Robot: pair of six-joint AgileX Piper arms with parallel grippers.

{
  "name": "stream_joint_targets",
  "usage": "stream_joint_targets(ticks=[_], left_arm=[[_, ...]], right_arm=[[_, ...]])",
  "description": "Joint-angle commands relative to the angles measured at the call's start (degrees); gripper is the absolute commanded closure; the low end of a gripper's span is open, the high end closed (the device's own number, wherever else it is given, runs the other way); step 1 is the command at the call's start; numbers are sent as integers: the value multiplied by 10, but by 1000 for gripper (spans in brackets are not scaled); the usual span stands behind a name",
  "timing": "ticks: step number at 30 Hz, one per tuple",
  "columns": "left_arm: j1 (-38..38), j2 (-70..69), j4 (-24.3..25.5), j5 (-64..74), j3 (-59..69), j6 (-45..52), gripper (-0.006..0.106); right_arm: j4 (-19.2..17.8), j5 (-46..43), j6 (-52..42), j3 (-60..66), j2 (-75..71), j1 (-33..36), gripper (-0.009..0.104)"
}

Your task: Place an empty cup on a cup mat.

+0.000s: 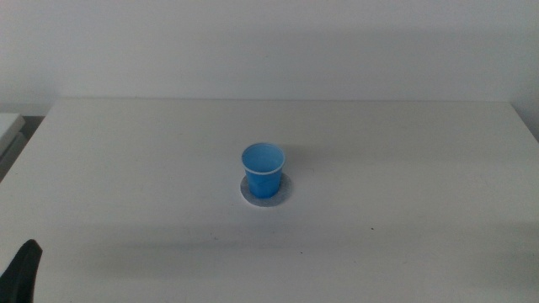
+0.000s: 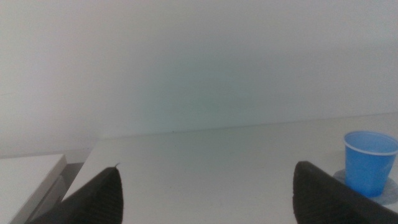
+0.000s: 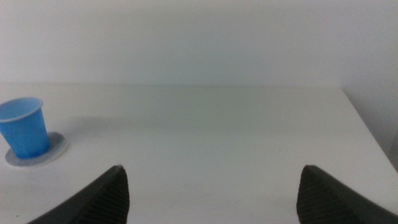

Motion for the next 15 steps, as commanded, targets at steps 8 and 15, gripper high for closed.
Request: stream_joint_targets(ticks=[8, 15], left_arm=[[-1, -2, -1, -3, 0, -2, 7], [-1, -2, -1, -3, 0, -2, 7]], right_arm=[[-10, 8, -1, 35, -20, -4, 2], [-6, 17, -1, 39, -20, -4, 2]])
